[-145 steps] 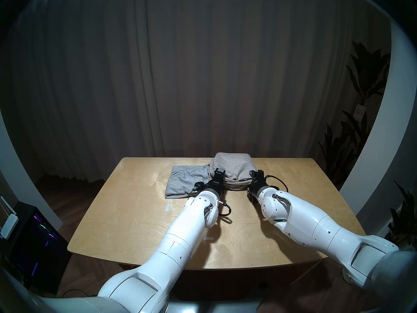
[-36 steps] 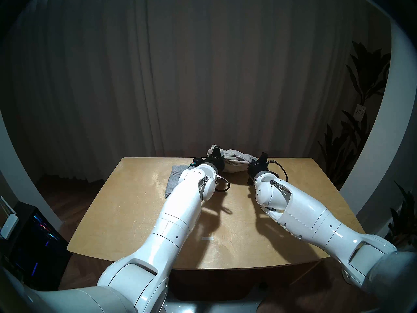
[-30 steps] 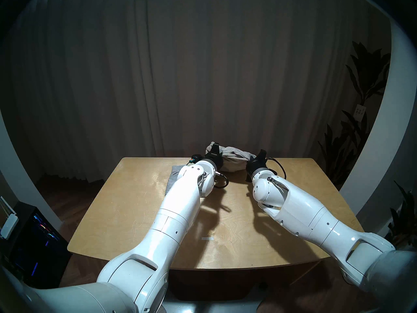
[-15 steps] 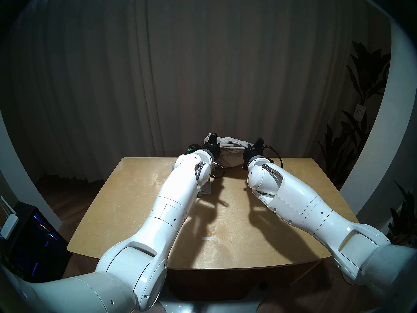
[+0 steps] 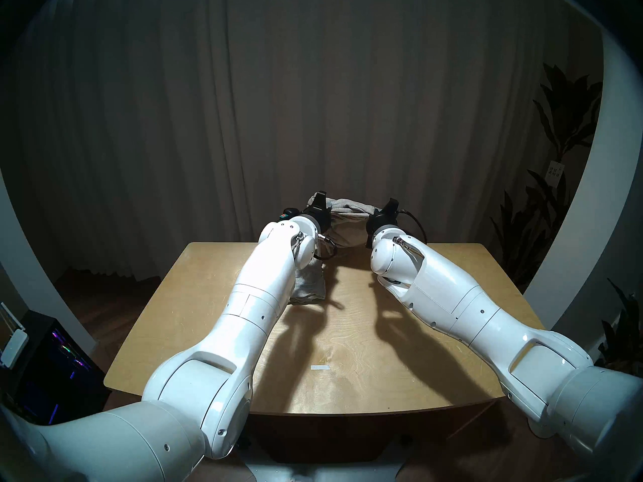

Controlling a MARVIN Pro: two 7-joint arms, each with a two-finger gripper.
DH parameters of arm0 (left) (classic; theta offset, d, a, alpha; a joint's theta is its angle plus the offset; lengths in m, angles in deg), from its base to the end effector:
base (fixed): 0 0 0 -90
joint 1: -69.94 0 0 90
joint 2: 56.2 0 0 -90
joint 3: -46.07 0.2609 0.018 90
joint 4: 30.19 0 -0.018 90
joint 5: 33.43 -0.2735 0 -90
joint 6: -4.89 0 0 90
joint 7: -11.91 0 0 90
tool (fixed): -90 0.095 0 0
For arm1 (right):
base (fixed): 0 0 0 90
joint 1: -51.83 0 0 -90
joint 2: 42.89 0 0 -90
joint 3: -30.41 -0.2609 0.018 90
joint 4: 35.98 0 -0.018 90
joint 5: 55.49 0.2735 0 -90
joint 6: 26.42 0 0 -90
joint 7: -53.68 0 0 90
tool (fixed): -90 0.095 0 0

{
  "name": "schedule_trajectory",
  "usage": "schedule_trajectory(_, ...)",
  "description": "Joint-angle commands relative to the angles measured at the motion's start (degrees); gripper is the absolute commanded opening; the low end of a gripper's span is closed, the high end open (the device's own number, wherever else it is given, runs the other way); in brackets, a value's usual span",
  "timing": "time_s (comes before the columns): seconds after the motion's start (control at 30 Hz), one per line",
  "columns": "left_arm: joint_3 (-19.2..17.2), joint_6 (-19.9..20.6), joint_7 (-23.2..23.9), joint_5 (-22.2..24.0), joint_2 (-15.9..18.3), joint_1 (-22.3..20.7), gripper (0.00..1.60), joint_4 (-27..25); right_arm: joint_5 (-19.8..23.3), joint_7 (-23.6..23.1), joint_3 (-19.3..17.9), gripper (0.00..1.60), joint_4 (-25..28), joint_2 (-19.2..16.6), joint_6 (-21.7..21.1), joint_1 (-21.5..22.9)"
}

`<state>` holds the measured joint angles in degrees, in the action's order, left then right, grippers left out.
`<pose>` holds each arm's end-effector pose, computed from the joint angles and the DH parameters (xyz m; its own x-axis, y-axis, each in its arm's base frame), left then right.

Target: Fold pants twice and stack them

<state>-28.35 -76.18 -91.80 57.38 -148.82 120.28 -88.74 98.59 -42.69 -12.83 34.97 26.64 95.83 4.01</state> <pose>0.5322 -0.1189 -0.1831 0.3830 0.9127 0.1425 0.0625 -0.1795 0.9818 0.5094 0.0560 -0.1885 -0.0280 -0.9415 -0.3359 -0.0675 0.3370 -0.9391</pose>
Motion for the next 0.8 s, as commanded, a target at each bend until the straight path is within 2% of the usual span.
schedule_trajectory(0.0, -1.8, 0.2, 2.3, -0.1, 1.7, -4.6, 0.00, 0.0, -1.5, -0.8, 0.6, 0.00, -0.7, 3.2, 0.4, 4.0)
schedule_trajectory(0.37, -3.7, 1.0, 3.8, -0.3, 4.5, -3.5, 0.00, -1.0, -2.5, -0.8, 2.8, 0.00, -3.1, 6.8, 0.8, 5.1)
schedule_trajectory(0.6, -5.9, 1.2, 4.6, -0.3, 7.1, -2.6, 0.00, -1.7, -2.8, -1.0, 5.2, 0.00, -7.3, 11.1, 1.0, 6.6)
schedule_trajectory(0.77, -6.5, 1.4, 5.0, -0.2, 7.8, -1.9, 0.00, -1.6, -2.9, -1.2, 5.9, 0.00, -8.9, 12.8, 0.9, 7.0)
